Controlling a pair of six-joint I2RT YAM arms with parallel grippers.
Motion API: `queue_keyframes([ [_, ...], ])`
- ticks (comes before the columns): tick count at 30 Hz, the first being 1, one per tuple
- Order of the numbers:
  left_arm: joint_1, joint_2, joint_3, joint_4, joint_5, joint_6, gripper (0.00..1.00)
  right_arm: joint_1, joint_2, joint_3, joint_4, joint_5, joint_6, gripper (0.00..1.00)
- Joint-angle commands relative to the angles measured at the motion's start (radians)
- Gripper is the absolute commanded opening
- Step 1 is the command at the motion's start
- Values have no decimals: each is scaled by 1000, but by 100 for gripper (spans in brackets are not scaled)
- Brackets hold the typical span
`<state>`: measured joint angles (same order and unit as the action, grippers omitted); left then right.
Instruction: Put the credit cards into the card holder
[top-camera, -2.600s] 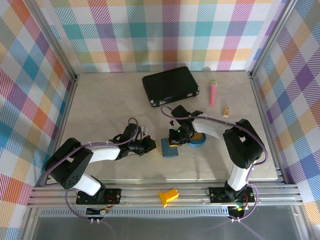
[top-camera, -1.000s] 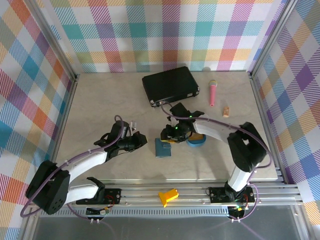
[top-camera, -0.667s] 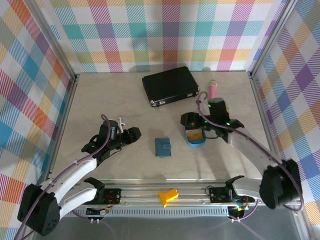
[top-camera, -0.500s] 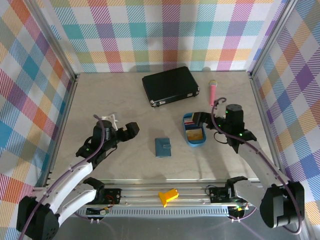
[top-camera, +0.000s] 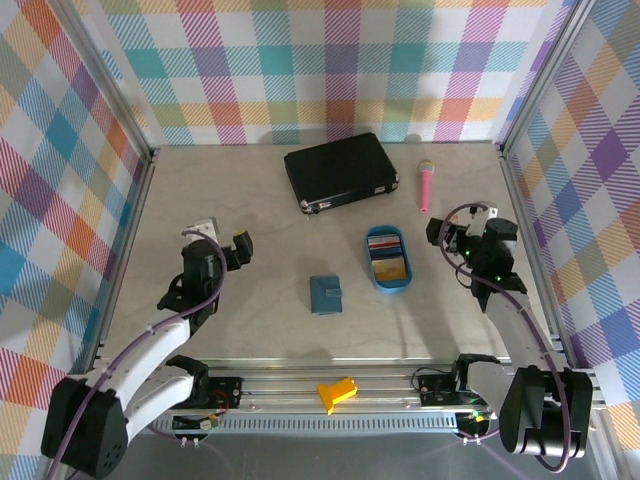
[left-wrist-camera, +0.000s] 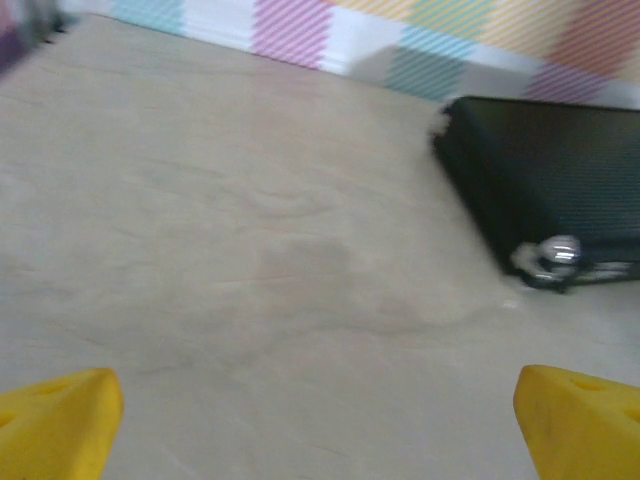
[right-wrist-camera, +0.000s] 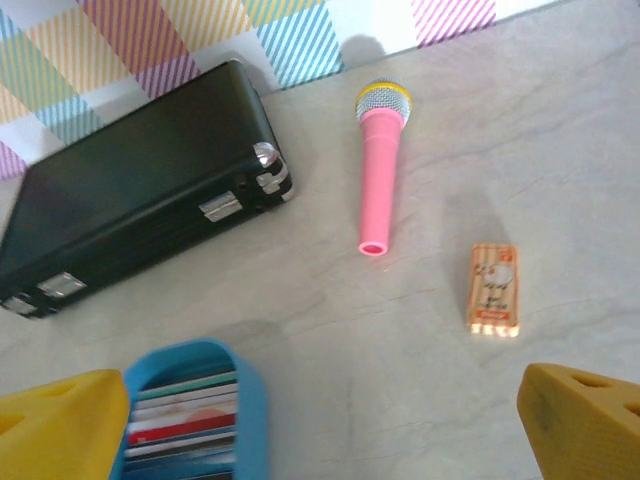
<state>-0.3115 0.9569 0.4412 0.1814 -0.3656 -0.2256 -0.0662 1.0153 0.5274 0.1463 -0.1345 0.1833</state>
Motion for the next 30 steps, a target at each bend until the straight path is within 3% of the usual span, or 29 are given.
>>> queue_keyframes([
  [1,35,77,-6,82,-122,79,100,-6,27,-45,135,36,-159,99],
  [6,52,197,-38,293,-99,179,100,-7,92,-128,293,48,-167,99],
  [10,61,295,-61,369,-139,229,100,-6,185,-129,355,-1,-184,100],
  [14,74,390,-113,604,-126,309,100,-6,284,-141,465,-51,-184,97],
  [16,104,434,-121,698,-69,285,100,-6,325,-128,497,-60,-169,96],
  [21,169,554,-106,781,94,284,100,-6,415,-106,572,-63,-150,96],
  [25,168,643,-131,917,108,297,100,-1,477,-106,641,-59,-147,96],
  [30,170,629,-104,841,138,303,100,27,509,-102,652,-34,-177,96],
])
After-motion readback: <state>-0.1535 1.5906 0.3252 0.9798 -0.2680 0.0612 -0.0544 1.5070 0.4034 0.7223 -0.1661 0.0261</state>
